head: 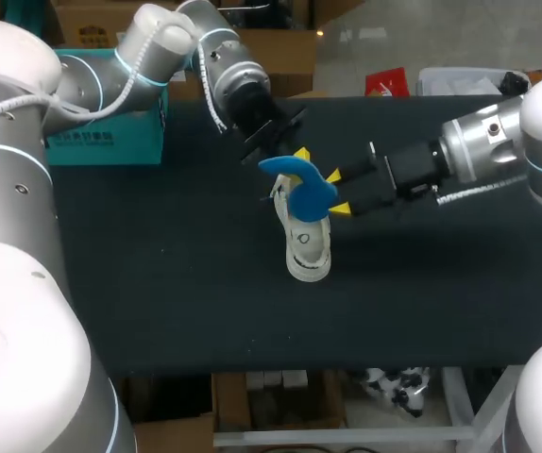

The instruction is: Open the shoe tongue, take the insole out of the shoe, put the insole back into the shoe, and pack the shoe into the shoebox

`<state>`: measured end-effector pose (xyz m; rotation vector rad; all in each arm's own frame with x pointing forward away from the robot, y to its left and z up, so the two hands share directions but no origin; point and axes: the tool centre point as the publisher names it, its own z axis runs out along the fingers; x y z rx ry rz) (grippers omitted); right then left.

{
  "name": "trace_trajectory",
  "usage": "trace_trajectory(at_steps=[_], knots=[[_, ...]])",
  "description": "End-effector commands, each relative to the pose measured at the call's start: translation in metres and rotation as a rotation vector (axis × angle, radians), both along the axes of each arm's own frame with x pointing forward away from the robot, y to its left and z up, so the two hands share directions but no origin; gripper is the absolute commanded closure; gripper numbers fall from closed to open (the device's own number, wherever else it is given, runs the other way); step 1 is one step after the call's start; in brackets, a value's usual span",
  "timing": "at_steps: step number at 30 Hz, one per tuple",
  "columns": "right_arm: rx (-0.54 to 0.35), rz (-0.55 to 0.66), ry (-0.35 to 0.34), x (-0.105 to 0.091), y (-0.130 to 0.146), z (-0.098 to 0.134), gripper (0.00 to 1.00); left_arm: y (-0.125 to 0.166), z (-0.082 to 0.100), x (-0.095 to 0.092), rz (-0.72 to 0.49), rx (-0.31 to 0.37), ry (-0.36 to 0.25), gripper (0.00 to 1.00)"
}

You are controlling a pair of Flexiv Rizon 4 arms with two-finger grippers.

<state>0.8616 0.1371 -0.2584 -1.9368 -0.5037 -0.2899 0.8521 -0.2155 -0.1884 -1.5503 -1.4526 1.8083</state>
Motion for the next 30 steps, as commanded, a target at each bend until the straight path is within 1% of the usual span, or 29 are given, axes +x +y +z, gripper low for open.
trace_trajectory(at_steps=[1, 5, 6, 9, 10, 14, 17, 18, 19, 20, 21, 22, 23, 24, 26, 30], knots=[[0.050, 0.047, 0.016, 0.010, 0.004, -0.002, 0.53, -0.003, -0.002, -0.002, 0.009, -0.002, -0.014, 1.00], [0.053, 0.058, 0.014, 0.010, 0.008, -0.001, 0.58, -0.004, -0.003, -0.002, 0.014, -0.010, -0.031, 1.00], [0.054, 0.059, 0.013, 0.010, 0.008, -0.001, 0.62, -0.004, -0.003, -0.002, 0.014, -0.010, -0.031, 1.00], [0.060, 0.064, 0.012, 0.010, 0.009, -0.002, 0.85, -0.005, -0.004, -0.002, 0.016, -0.016, -0.040, 1.00], [0.064, 0.065, 0.012, 0.010, 0.008, -0.003, 1.00, -0.005, -0.004, -0.002, 0.018, -0.017, -0.042, 1.00], [0.077, 0.063, 0.012, 0.009, 0.006, -0.007, 1.00, -0.005, -0.004, -0.002, 0.024, -0.017, -0.042, 1.00], [0.103, 0.070, -0.001, 0.008, 0.004, -0.009, 1.00, -0.005, -0.005, 0.000, 0.028, -0.003, -0.024, 1.00], [0.117, 0.076, -0.004, 0.008, 0.003, -0.009, 1.00, -0.005, -0.006, 0.000, 0.025, 0.003, -0.009, 1.00], [0.118, 0.077, -0.005, 0.008, 0.003, -0.010, 1.00, -0.005, -0.006, 0.001, 0.020, 0.006, 0.002, 0.97], [0.119, 0.078, -0.005, 0.007, 0.003, -0.010, 1.00, -0.004, -0.006, 0.002, 0.024, 0.014, 0.007, 0.68], [0.125, 0.080, -0.007, 0.007, 0.003, -0.010, 1.00, -0.004, -0.006, 0.003, 0.028, 0.017, 0.008, 0.44], [0.125, 0.081, -0.007, 0.007, 0.003, -0.010, 1.00, -0.003, -0.006, 0.003, 0.023, 0.024, 0.024, 0.26], [0.125, 0.084, -0.010, 0.007, 0.002, -0.010, 1.00, -0.001, -0.006, 0.004, 0.030, 0.030, 0.027, 0.10], [0.131, 0.090, -0.015, 0.007, 0.002, -0.010, 1.00, 0.000, -0.006, 0.005, 0.038, 0.035, 0.030, 0.00], [0.122, 0.095, -0.022, 0.006, 0.000, -0.010, 1.00, 0.005, -0.005, 0.006, 0.040, 0.045, 0.048, 0.00], [0.118, 0.128, -0.067, 0.003, -0.002, -0.009, 1.00, 0.017, -0.005, 0.009, 0.084, 0.074, 0.050, 0.00]])
